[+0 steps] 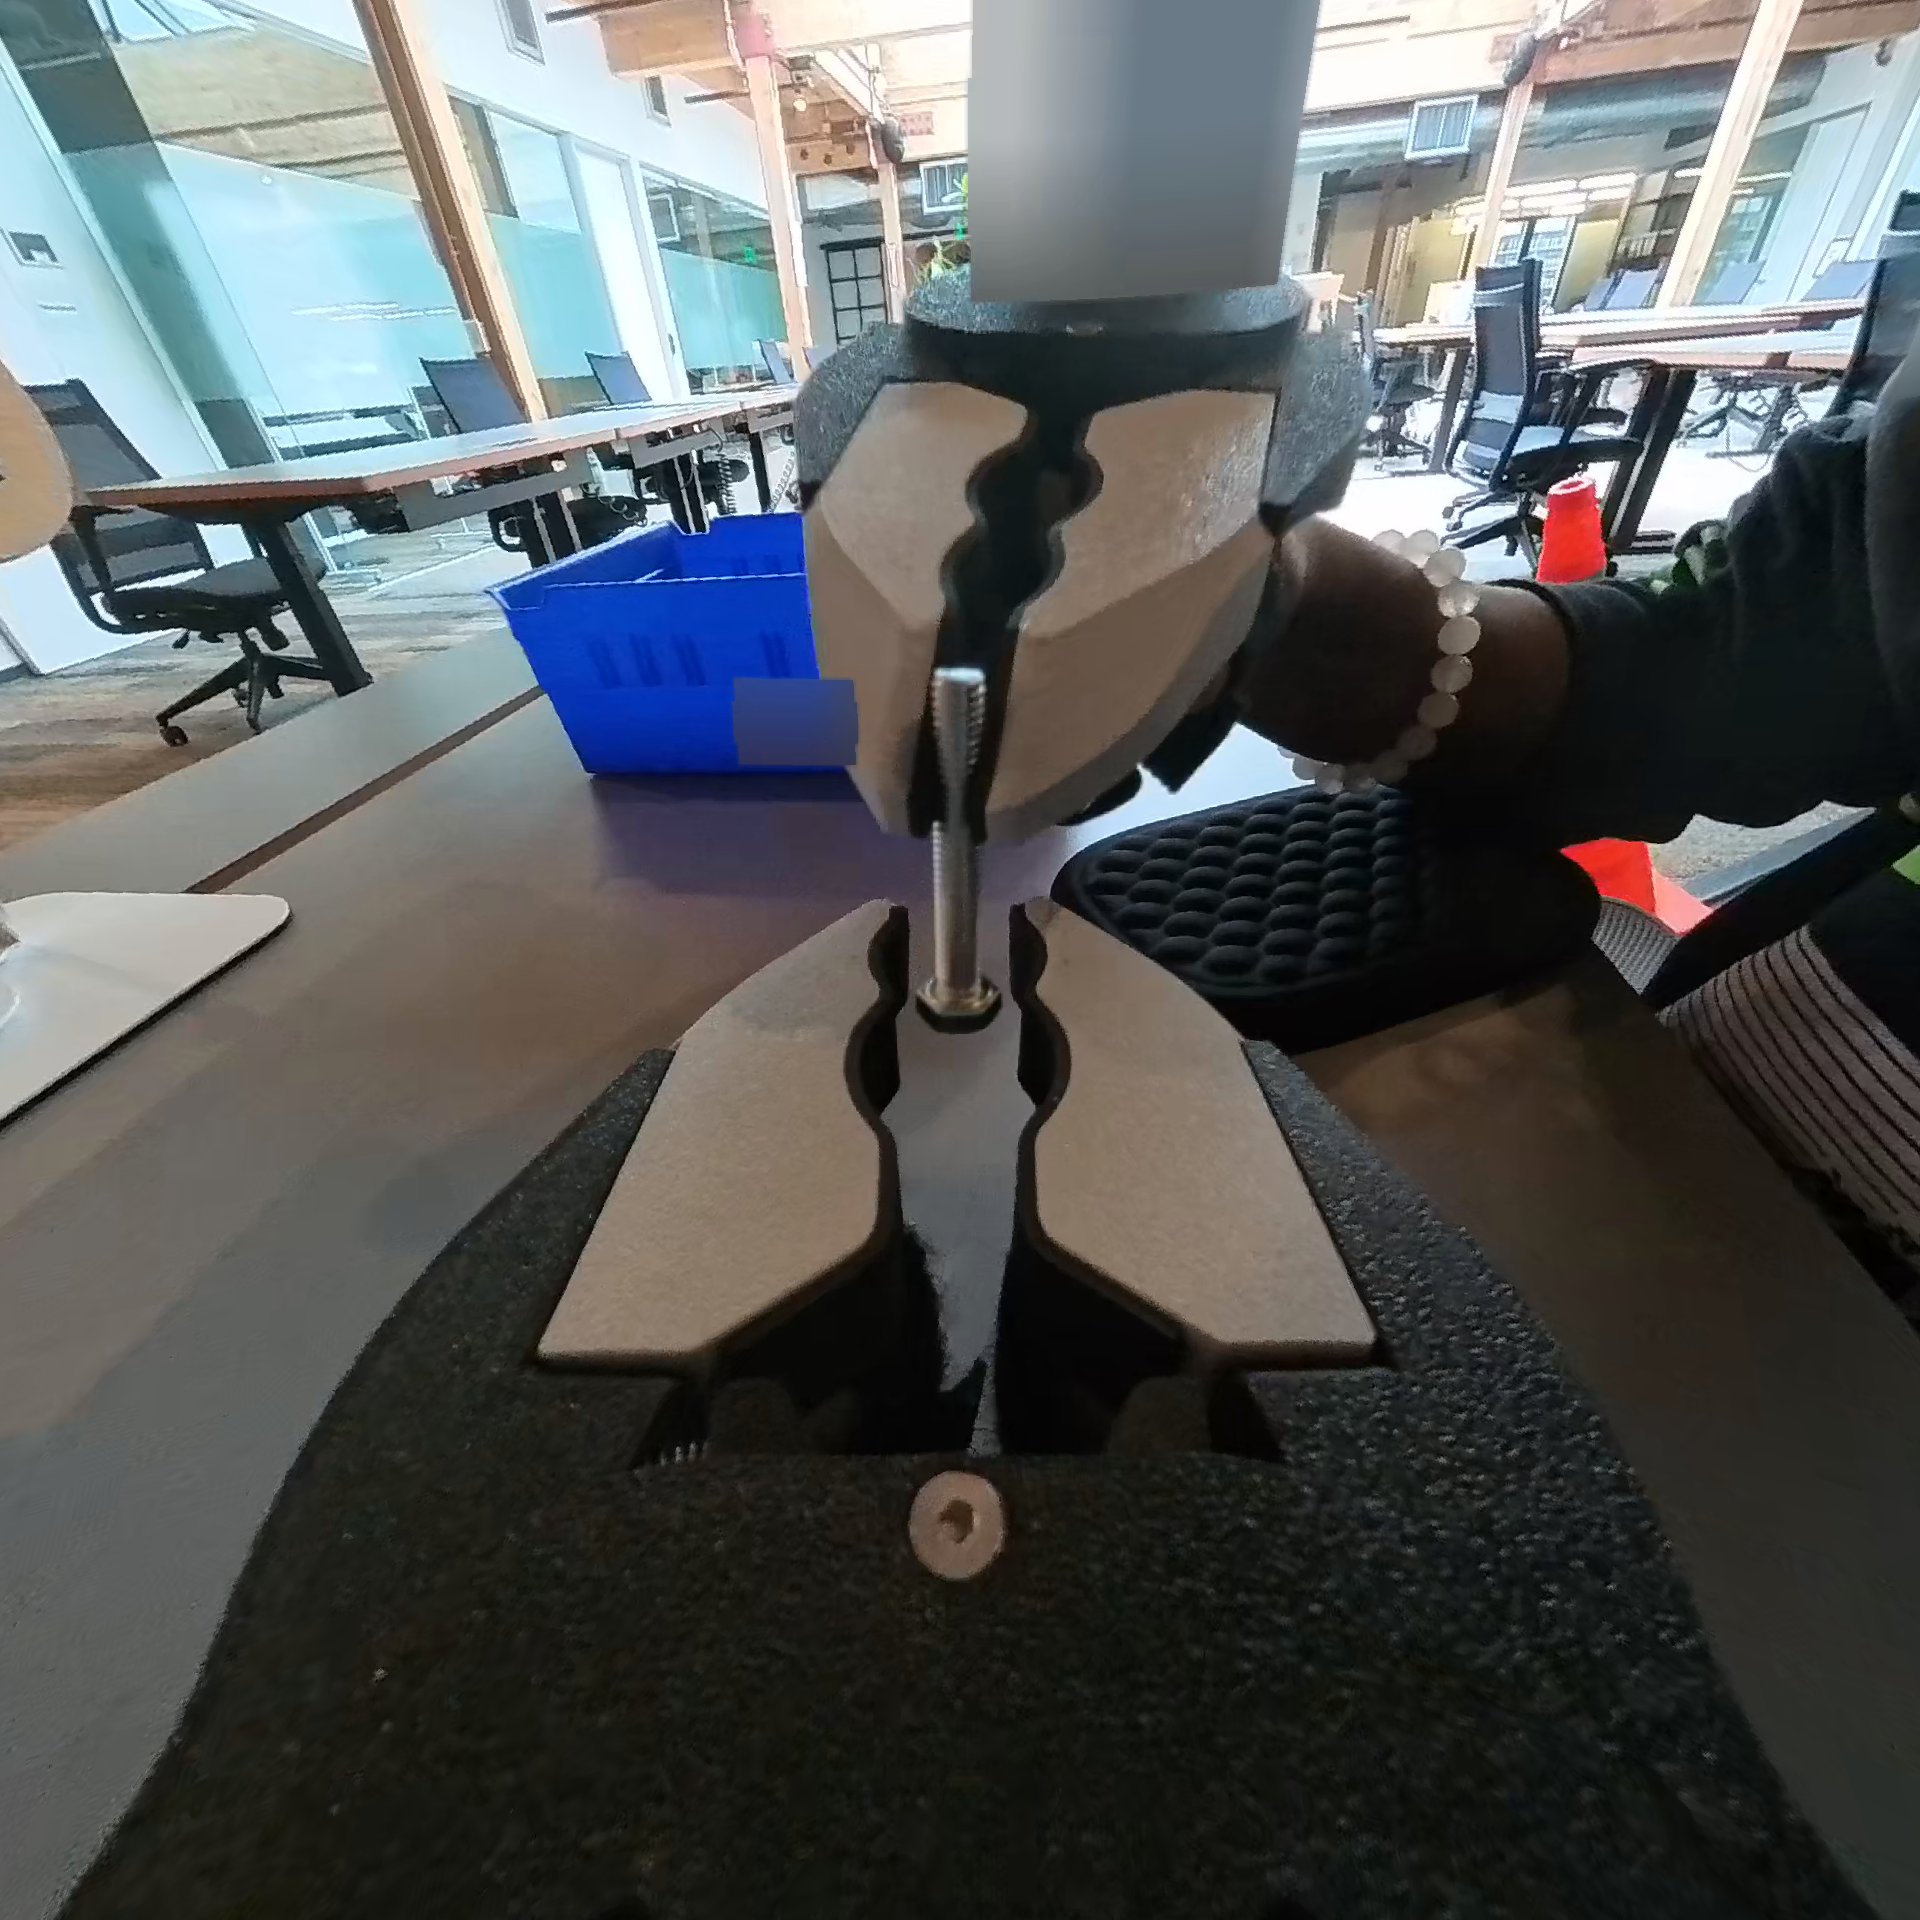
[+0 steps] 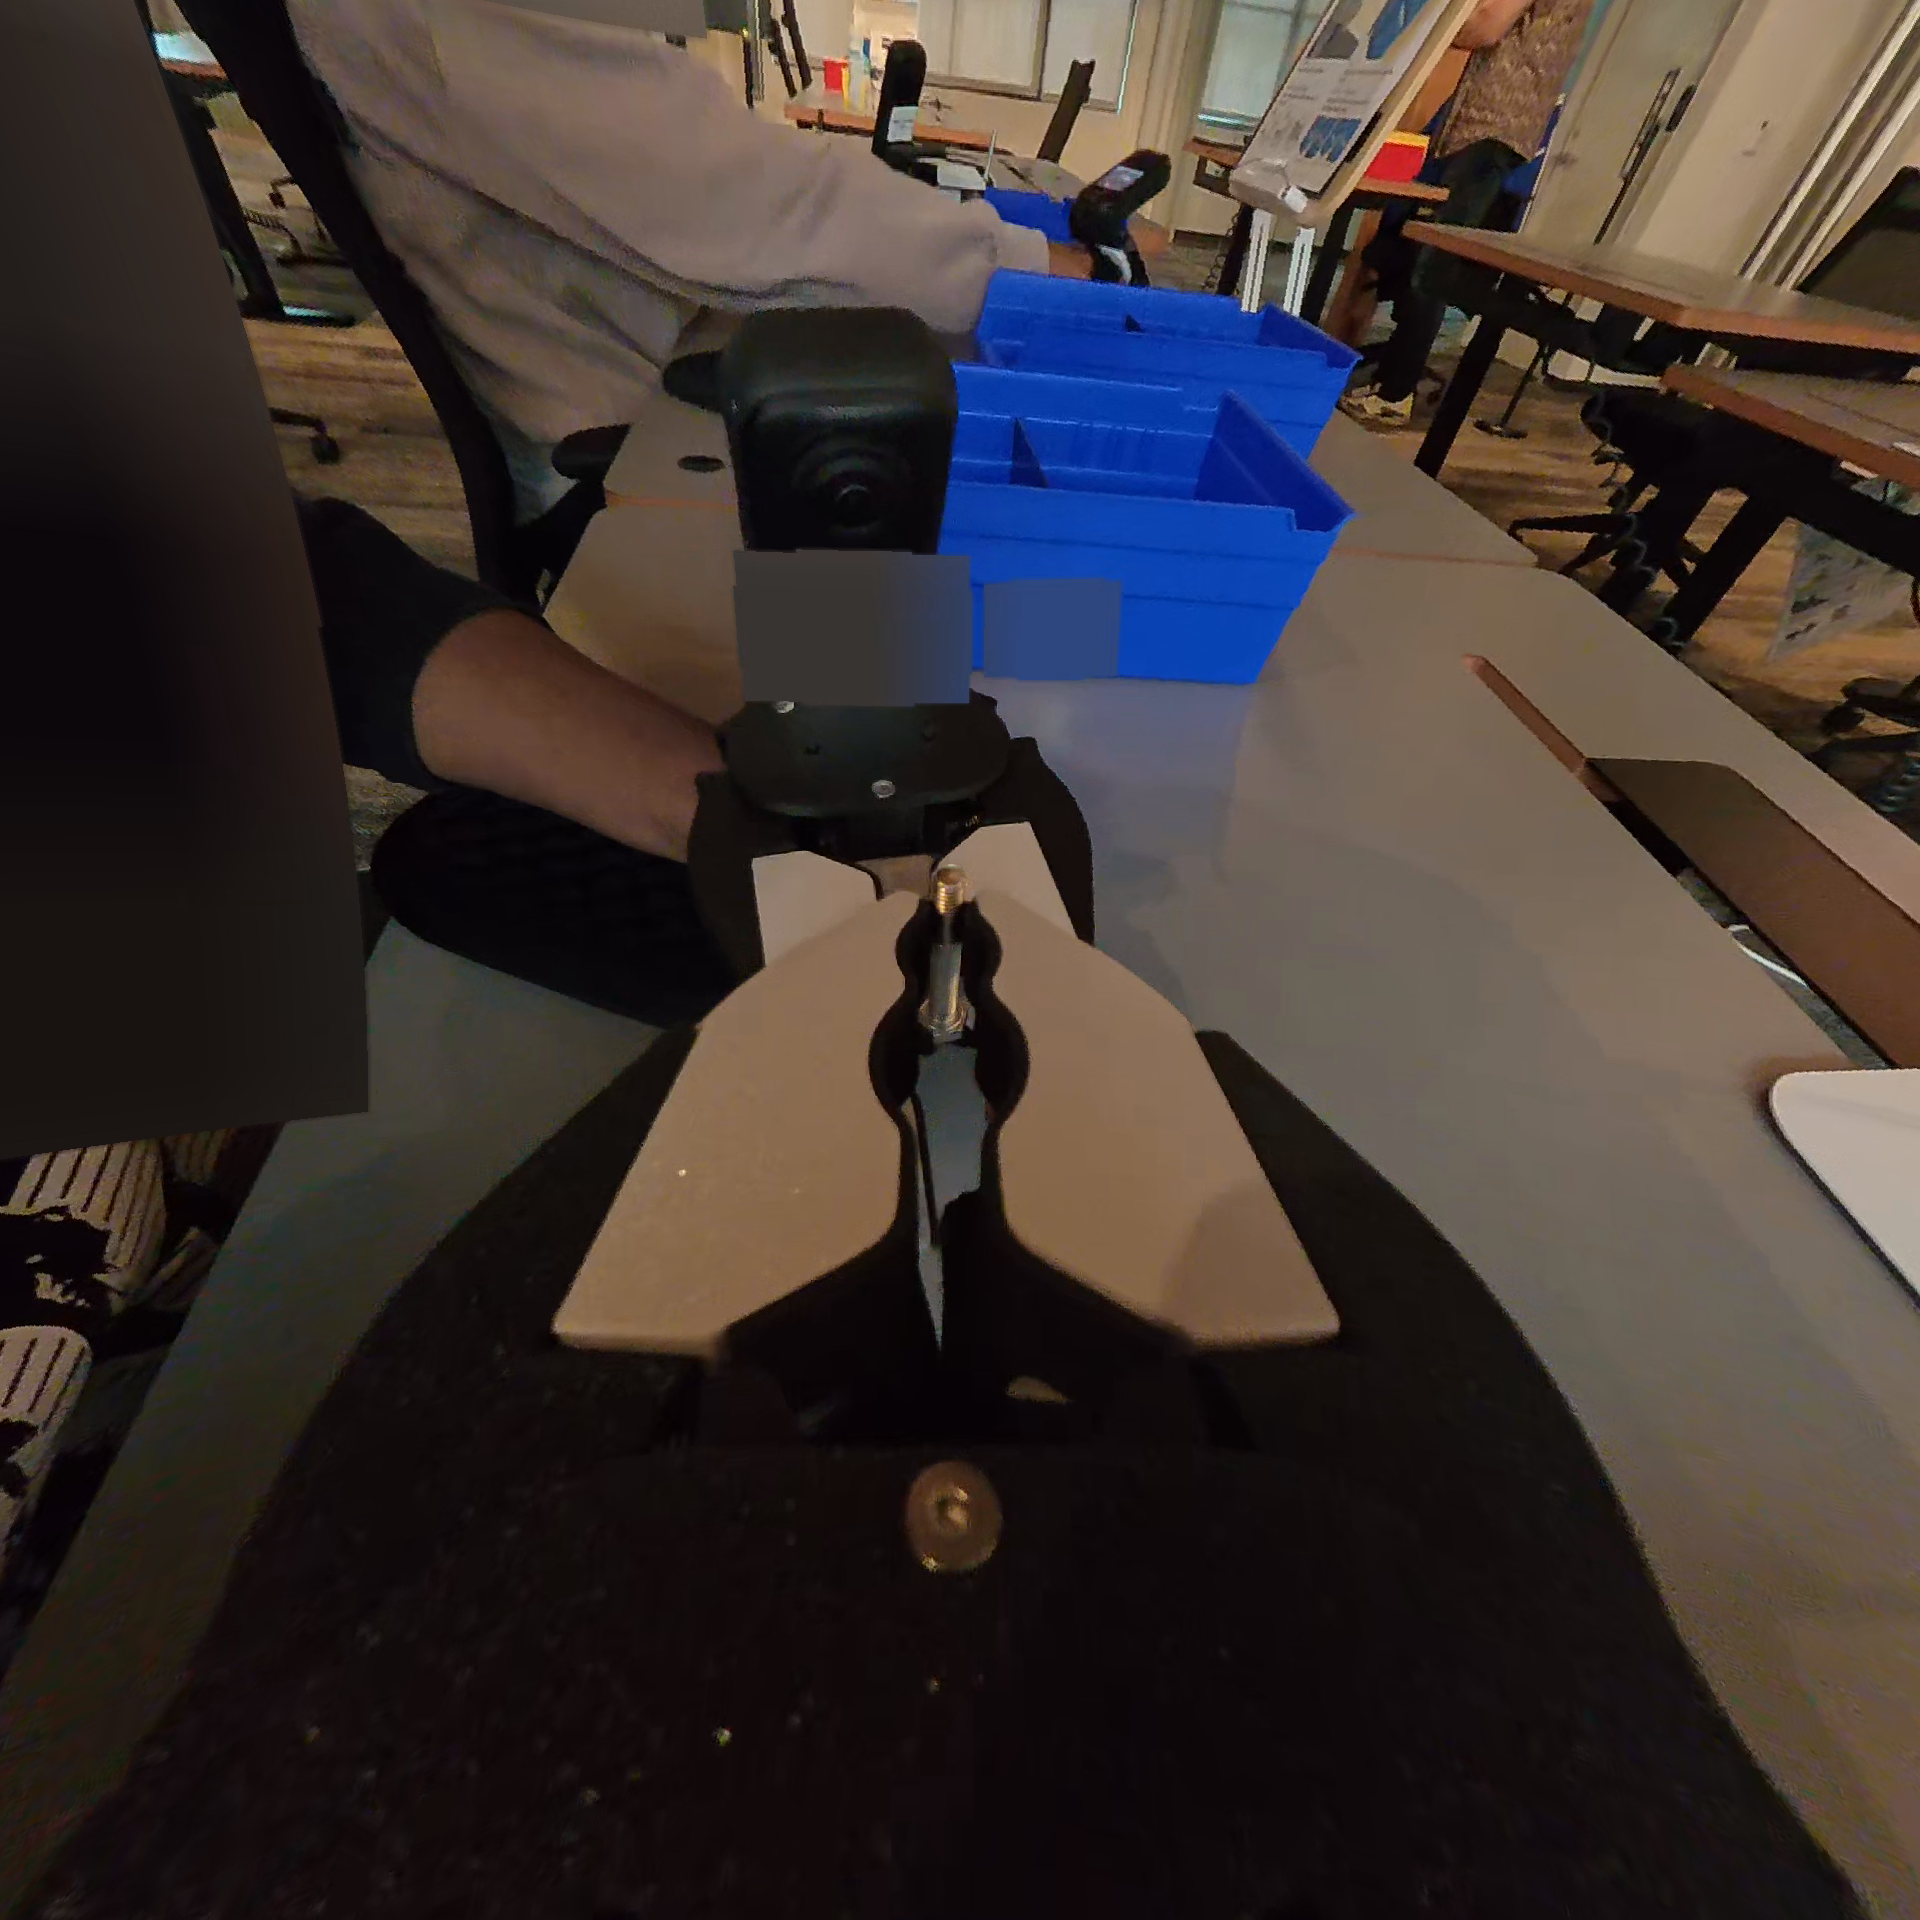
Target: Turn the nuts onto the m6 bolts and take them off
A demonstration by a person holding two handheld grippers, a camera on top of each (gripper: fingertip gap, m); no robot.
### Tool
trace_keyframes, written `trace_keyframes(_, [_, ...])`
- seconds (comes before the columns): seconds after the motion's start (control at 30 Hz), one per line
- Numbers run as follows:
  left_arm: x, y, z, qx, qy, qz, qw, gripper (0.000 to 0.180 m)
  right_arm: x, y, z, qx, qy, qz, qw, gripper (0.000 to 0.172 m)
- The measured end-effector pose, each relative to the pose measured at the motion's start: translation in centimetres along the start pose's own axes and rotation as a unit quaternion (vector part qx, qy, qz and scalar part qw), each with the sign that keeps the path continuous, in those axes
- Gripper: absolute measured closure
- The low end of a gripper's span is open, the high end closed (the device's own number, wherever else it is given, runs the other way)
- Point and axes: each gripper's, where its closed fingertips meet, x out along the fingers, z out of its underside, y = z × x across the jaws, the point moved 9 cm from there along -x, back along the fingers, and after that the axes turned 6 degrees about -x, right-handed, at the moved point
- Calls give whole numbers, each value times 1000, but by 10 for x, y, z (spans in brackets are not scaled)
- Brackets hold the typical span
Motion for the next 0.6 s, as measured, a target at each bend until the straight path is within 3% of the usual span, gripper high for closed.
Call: trace_keyframes(0.6, [1,0,1,-3,-15,5,1000,173,2,1,2,5,5,-11,1000,167])
